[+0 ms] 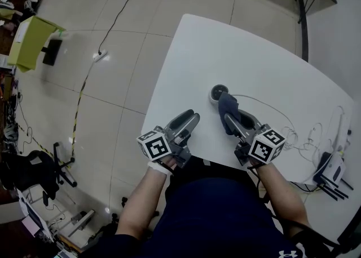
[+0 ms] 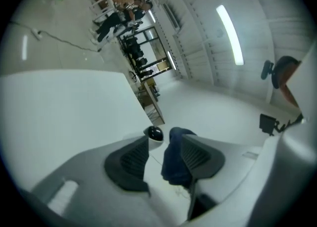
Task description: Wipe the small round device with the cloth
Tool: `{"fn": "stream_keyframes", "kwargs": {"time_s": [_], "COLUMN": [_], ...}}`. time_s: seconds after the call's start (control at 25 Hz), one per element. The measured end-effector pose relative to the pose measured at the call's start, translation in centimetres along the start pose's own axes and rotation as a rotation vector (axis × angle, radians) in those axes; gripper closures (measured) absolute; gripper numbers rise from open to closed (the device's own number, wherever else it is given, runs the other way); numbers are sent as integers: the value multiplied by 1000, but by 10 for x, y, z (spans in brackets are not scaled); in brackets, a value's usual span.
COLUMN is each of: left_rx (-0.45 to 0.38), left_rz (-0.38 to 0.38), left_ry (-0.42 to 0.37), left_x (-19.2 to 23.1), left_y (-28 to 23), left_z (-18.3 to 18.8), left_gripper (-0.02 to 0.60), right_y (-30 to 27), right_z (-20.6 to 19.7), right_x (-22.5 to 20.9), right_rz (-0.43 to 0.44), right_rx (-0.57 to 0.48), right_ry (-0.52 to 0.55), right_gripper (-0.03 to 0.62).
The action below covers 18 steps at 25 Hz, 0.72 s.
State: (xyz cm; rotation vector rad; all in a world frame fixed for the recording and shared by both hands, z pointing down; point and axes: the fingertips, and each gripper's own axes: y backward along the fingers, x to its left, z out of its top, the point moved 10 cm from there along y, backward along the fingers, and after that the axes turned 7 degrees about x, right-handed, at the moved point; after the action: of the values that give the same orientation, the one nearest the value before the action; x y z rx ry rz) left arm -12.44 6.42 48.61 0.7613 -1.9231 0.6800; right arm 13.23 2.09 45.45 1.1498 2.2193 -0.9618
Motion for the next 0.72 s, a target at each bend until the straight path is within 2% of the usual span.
{"fn": "stream_keyframes", "kwargs": {"time_s": [0.08, 0.16, 0.32, 0.44, 0.52, 0.72], "left_rx": [-2, 56, 241, 344, 388, 429], "left_rz": [62, 105, 173, 223, 247, 277], "left_ry": [-102, -262, -628, -816, -863, -840], "left_x": [-8, -22, -49, -54, -52, -48], "left_y": [-3, -13, -43, -63, -73, -87], "left_z": [13, 24, 34, 34, 33, 33], "left_gripper": [393, 396, 403, 411, 428, 431], "right_y": [1, -4, -29, -44, -46, -44], "right_z": [18, 33, 50, 50, 50, 50], "right_x": [-1, 1, 7, 7, 6, -3], "right_rz": [-83, -109, -53, -28, -34, -37], "right_rx": [-27, -39, 14, 52, 50, 20], "right_ry": [126, 193, 243, 212, 195, 143], "right_gripper": [499, 499, 499, 499, 499, 499]}}
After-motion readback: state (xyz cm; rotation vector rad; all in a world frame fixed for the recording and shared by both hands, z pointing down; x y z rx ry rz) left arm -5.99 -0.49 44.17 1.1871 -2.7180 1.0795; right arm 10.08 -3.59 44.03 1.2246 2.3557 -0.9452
